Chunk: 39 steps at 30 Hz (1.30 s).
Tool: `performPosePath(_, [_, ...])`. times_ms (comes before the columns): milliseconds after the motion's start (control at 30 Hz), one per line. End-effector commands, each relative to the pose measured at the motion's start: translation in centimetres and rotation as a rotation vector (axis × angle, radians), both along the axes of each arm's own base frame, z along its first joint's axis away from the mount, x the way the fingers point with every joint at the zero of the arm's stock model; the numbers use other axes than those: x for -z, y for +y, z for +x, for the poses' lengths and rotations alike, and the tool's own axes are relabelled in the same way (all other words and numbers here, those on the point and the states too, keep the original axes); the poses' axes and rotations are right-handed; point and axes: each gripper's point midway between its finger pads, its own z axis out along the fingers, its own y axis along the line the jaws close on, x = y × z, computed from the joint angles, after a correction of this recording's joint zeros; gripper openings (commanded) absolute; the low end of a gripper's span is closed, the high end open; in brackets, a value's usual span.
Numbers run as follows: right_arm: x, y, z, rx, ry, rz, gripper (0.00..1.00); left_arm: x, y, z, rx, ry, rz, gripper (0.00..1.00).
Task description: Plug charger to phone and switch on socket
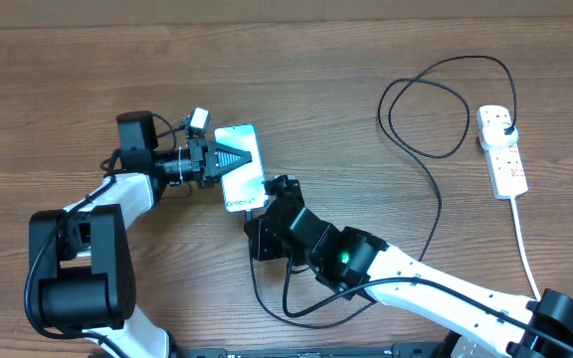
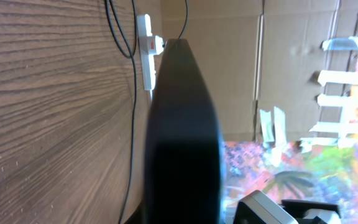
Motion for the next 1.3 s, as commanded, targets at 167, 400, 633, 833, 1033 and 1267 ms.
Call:
performPosePath(167, [-2.1,-0.6,3.4,0.101,-0.103,0.026,0.04,-2.1,-3.7,-3.7,0.187,0.006,-0.088,0.04])
performPosePath(400, [-1.8,-0.8,3.3,0.101,-0.097,0.016,0.04,-2.1,-3.7,-3.7,0.187,0.006,-0.088,0.04])
performPosePath(633, [-1.8,-0.8,3.3,0.101,-0.094,0.013,0.04,-2.1,-3.7,-3.7,0.187,0.006,-0.088,0.04])
performPosePath(833, [-1.6,-1.0,3.2,0.101,-0.089,0.004,0.38,-2.1,-3.6,-3.7,0.186,0.005,-0.088,0.04])
performPosePath(1033, [-1.3,-1.0,3.0,0.097,-0.080,-0.003,0.90,-2.1,-3.6,-3.6,0.186,-0.003,-0.087,0.04])
performPosePath(1267, [-1.2,-0.7,2.2,0.057,-0.046,0.008,1.00,-2.3,-3.6,-3.4,0.187,-0.037,-0.085,0.04])
